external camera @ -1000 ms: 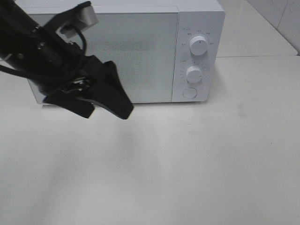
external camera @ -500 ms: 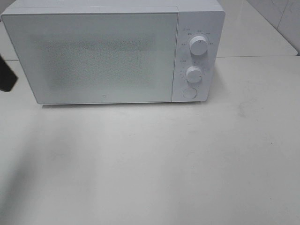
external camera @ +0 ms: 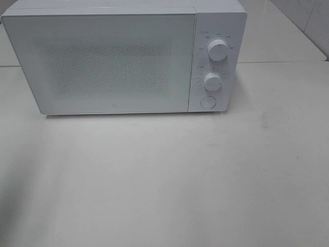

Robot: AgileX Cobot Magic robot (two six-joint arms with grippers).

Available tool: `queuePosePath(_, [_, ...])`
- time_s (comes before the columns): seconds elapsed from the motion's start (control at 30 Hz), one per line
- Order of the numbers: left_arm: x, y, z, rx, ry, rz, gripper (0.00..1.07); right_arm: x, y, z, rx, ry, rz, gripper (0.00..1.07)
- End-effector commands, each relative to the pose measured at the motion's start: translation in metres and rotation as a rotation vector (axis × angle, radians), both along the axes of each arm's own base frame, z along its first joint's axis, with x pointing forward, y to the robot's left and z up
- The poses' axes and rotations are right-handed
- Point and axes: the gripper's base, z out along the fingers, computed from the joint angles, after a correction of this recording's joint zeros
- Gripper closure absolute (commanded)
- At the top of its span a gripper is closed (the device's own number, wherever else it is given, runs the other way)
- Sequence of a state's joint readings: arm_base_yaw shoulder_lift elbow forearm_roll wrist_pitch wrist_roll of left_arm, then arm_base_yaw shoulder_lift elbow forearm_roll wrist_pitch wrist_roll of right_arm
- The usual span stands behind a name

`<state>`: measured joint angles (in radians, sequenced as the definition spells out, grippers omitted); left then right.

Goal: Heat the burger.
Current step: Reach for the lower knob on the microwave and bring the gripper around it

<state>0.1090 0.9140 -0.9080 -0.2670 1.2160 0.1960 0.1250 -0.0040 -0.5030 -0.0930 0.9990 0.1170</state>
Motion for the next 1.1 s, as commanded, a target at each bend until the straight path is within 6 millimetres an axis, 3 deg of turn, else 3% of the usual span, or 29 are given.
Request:
queuePosePath(0.03, [-0.035,0.0,-0.01,0.023,0.043,0.032,0.08,-0.004,0.0,-0.001,0.009,-0.025,-0.008,0.32])
queuePosePath(0.27, [-0.07,-0.001,-0.016,0.065,-0.078,0.042,0.08,-0.004,0.0,-0.001,0.009,-0.025,-0.008,0.32])
queuePosePath(0.33, [-0.087,-0.002,-0.028,0.076,-0.121,0.048,0.08,-0.004,0.0,-0.001,0.009,-0.025,-0.008,0.32])
queuePosePath(0.6, [-0.102,-0.003,-0.052,0.088,-0.187,0.061,0.08,-0.004,0.0,-0.001,0.009,-0.025,-0.008,0.32])
queuePosePath(1.1, [-0.153,-0.004,-0.051,0.161,-0.644,0.112,0.09,-0.004,0.0,-0.001,0.009,-0.025,-0.008,0.32])
